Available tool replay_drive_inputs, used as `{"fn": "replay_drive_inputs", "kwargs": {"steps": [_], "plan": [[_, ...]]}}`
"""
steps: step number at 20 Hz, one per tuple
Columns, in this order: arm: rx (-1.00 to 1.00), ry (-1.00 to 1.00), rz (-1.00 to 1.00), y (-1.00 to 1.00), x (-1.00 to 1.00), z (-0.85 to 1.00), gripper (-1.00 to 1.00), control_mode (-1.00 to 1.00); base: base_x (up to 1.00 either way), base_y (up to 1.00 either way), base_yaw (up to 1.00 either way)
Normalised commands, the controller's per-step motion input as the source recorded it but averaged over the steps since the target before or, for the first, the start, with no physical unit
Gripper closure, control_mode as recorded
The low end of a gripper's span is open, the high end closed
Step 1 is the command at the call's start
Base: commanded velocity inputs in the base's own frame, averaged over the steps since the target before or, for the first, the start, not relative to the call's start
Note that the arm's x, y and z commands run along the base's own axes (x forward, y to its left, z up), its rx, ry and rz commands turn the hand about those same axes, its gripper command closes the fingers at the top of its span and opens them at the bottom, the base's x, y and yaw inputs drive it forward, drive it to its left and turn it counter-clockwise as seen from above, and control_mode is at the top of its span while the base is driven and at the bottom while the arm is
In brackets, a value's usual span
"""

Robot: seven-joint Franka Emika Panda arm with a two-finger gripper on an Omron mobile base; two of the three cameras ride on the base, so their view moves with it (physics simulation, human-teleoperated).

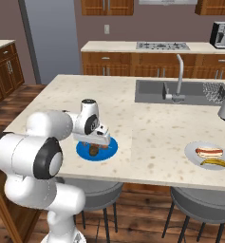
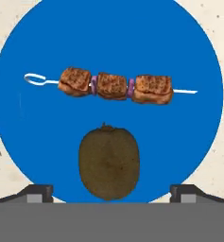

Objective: Pick up the banana and kiwi from the fridge and place one fruit on each plate on the dining counter.

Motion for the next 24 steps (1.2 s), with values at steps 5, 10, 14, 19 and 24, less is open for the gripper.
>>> {"fn": "replay_drive_inputs", "kwargs": {"steps": [5,10,14,19,24], "plan": [[0.0,0.0,0.0,0.03,-0.53,0.93,-1.0,-1.0,0.0,0.0,0.0],[0.0,-0.1,0.0,0.06,-0.94,0.74,-1.0,-1.0,0.0,0.0,0.0],[0.0,-0.14,0.0,0.4,-1.0,0.5,-1.0,-1.0,0.0,0.0,0.0],[0.0,-0.15,0.0,0.6,-1.0,0.48,-1.0,-1.0,0.0,0.0,0.0],[0.0,-0.2,0.0,0.29,-1.0,0.6,-1.0,-1.0,0.0,0.0,0.0]]}}
